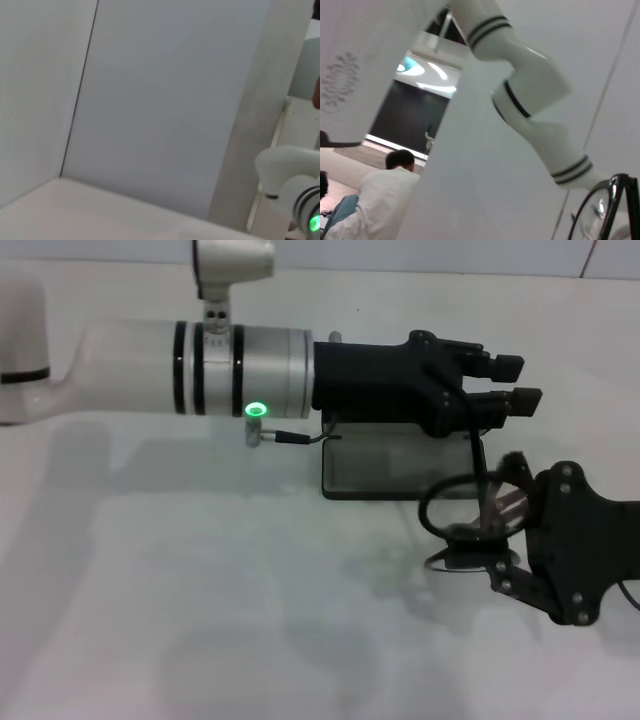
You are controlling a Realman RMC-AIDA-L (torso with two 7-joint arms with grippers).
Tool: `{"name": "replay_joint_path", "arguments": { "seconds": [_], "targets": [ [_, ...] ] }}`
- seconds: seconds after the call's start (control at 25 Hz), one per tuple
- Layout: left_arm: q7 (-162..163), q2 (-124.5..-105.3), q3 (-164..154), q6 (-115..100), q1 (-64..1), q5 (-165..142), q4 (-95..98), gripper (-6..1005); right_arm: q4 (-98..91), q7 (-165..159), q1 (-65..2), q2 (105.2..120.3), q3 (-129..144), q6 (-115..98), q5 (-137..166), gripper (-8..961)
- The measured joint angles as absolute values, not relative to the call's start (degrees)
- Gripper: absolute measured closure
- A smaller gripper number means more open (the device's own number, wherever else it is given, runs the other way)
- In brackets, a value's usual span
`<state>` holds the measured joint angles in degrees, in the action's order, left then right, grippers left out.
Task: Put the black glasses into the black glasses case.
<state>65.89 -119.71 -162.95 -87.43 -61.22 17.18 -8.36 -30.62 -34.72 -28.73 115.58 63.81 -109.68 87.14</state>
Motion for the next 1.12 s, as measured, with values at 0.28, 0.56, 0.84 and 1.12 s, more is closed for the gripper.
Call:
{"name": "replay_joint_path", "arguments": {
  "seconds": [0.28,0.56,0.84,1.12],
  "targets": [
    [60.7,-119.67,-162.9,-90.9,-59.5,19.4,-8.4,555,-30.5,-38.8,-28.3,115.54,63.8,-106.5,87.2,849],
    [59.9,-119.73,-162.9,-91.0,-59.7,18.4,-8.3,555,-30.5,-40.7,-28.4,115.29,63.8,-104.1,87.7,849],
    [59.6,-119.65,-162.9,-91.1,-60.0,16.3,-8.3,556,-30.9,-41.1,-28.3,115.2,63.3,-103.6,88.7,849],
    [59.3,-119.55,-162.9,-91.1,-60.0,16.0,-8.4,555,-31.0,-41.5,-28.6,115.23,63.4,-101.9,88.8,849]
  ]
}}
